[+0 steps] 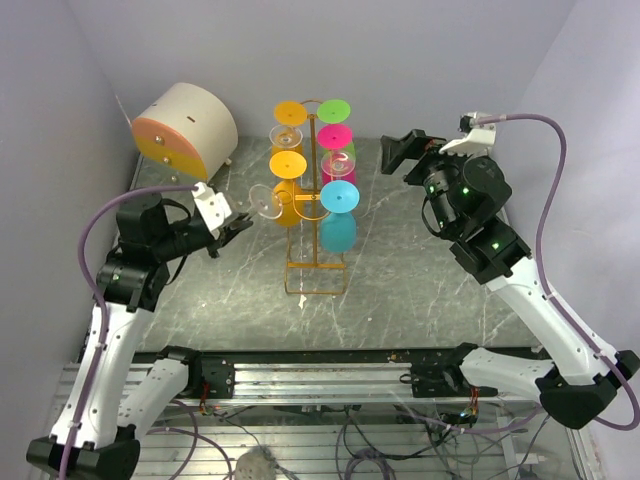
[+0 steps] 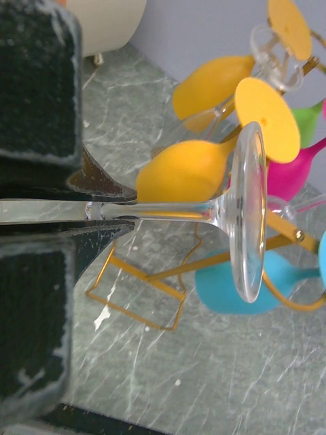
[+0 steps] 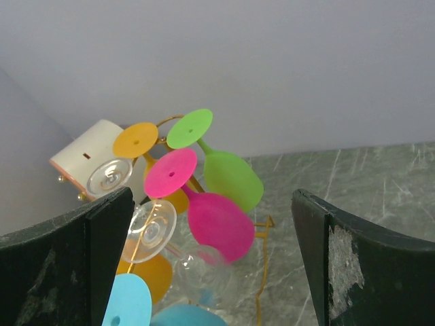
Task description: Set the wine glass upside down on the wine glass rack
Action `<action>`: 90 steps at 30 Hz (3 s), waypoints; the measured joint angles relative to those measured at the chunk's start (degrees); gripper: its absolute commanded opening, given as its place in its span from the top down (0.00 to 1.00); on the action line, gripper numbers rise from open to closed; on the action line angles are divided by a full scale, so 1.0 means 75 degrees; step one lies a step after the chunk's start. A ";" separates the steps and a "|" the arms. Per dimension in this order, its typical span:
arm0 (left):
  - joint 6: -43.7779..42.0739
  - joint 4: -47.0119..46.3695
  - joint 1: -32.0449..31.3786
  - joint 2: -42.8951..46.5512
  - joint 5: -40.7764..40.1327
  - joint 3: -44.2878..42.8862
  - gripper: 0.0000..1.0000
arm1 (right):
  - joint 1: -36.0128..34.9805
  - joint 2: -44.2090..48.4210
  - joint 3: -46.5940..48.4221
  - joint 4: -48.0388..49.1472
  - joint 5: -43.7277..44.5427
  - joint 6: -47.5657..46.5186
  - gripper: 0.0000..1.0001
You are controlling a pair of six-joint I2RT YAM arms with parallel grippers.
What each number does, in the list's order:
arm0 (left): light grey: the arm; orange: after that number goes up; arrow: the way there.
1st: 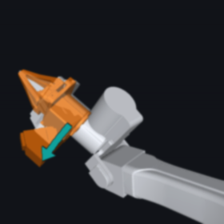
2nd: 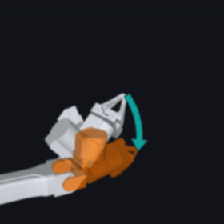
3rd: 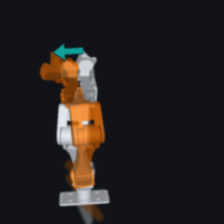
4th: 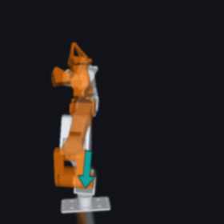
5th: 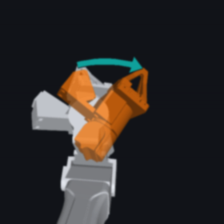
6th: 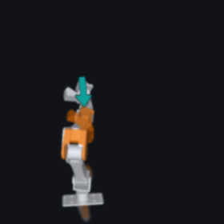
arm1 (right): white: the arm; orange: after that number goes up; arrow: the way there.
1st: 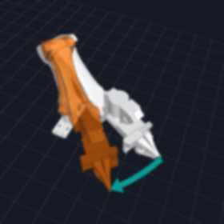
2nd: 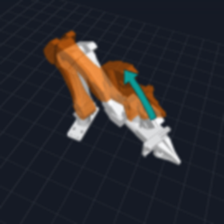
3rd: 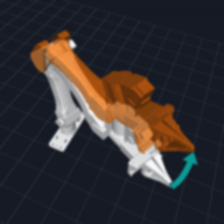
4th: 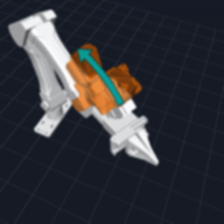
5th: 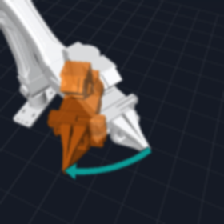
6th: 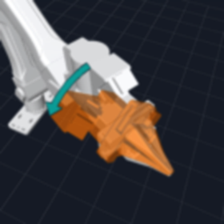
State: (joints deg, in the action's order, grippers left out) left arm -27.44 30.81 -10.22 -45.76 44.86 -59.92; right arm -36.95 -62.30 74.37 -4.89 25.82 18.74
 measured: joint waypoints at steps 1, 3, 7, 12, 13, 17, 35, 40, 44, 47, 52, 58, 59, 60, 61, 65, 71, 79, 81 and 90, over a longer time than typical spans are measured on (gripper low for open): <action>0.0067 -0.0300 0.0000 -0.0099 0.0017 0.0047 0.93 | 0.0006 0.0003 -0.0009 -0.0061 -0.0023 0.0023 0.00; 0.0172 -0.0871 0.0003 -0.0242 0.0041 0.0122 0.93 | 0.0029 0.0035 -0.0041 -0.0154 -0.0079 0.0067 0.00; 0.0399 -0.1865 0.0012 -0.0315 0.0041 0.0629 0.93 | 0.0061 0.0076 -0.0064 -0.0291 -0.0262 0.0105 0.00; 0.0629 -0.2783 0.0032 -0.0490 0.0096 0.0857 0.93 | 0.0082 -0.0067 0.0006 -0.0472 -0.0495 0.0125 0.00; 0.0697 -0.2973 0.0035 -0.0507 0.0108 0.0915 0.93 | 0.0082 -0.0117 0.0026 -0.0484 -0.0539 0.0134 0.00; 0.0833 -0.3468 0.0035 -0.0688 0.0122 0.0968 0.93 | 0.0085 -0.0195 0.0029 -0.0510 -0.0656 0.0189 0.00; 0.0452 -0.3786 0.0035 -0.1428 0.0516 0.1279 0.93 | 0.0160 -0.0052 0.0009 -0.0551 -0.0758 0.0274 0.00; 0.0143 -0.3518 -0.0009 -0.1559 0.0667 0.1137 0.93 | 0.0178 -0.0023 -0.0035 -0.0548 -0.0764 0.0306 0.00; 0.0023 -0.3465 -0.0032 -0.1644 0.0746 0.1081 0.93 | 0.0189 -0.0020 -0.0087 -0.0554 -0.0766 0.0315 0.00; -0.0006 -0.3474 -0.0061 -0.1670 0.0807 0.1081 0.93 | 0.0210 -0.0015 -0.0108 -0.0565 -0.0766 0.0329 0.00; -0.0015 -0.3512 -0.0108 -0.1690 0.0956 0.1081 0.93 | 0.0221 -0.0006 -0.0117 -0.0597 -0.0766 0.0361 0.00; -0.0020 -0.3567 -0.0175 -0.1714 0.1072 0.1081 0.93 | 0.0227 0.0012 -0.0117 -0.0603 -0.0766 0.0391 0.00; -0.0020 -0.3579 -0.0181 -0.1719 0.1075 0.1081 0.93 | 0.0227 0.0015 -0.0117 -0.0600 -0.0766 0.0393 0.00; -0.0020 -0.3593 -0.0189 -0.1737 0.1075 0.1081 0.93 | 0.0230 0.0015 -0.0117 -0.0603 -0.0769 0.0396 0.00; -0.0023 -0.3608 -0.0201 -0.1757 0.1075 0.1081 0.93 | 0.0233 0.0015 -0.0117 -0.0603 -0.0766 0.0399 0.00; -0.0052 -0.3608 -0.0268 -0.1932 0.1122 0.1078 0.93 | 0.0233 0.0015 -0.0119 -0.0600 -0.0778 0.0425 0.00; -0.0207 -0.3477 -0.0446 -0.2157 0.1198 0.0924 0.93 | 0.0233 0.0017 -0.0131 -0.0600 -0.0790 0.0449 0.00; -0.0376 -0.3115 -0.0469 -0.2250 0.1192 0.0679 0.93 | 0.0236 0.0064 -0.0207 -0.0600 -0.0793 0.0458 0.00; -0.0373 -0.3101 -0.0484 -0.2273 0.1192 0.0670 0.93 | 0.0242 0.0064 -0.0227 -0.0600 -0.0796 0.0478 0.00; -0.0297 -0.3098 -0.0548 -0.2279 0.1166 0.0673 0.74 | 0.0248 0.0076 -0.0370 -0.0595 -0.0807 0.0600 0.00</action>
State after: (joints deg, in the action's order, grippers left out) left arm -29.67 7.57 -14.33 -62.85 53.60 -54.87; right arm -35.09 -61.73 71.59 -9.34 19.77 23.24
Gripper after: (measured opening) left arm 0.223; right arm 0.997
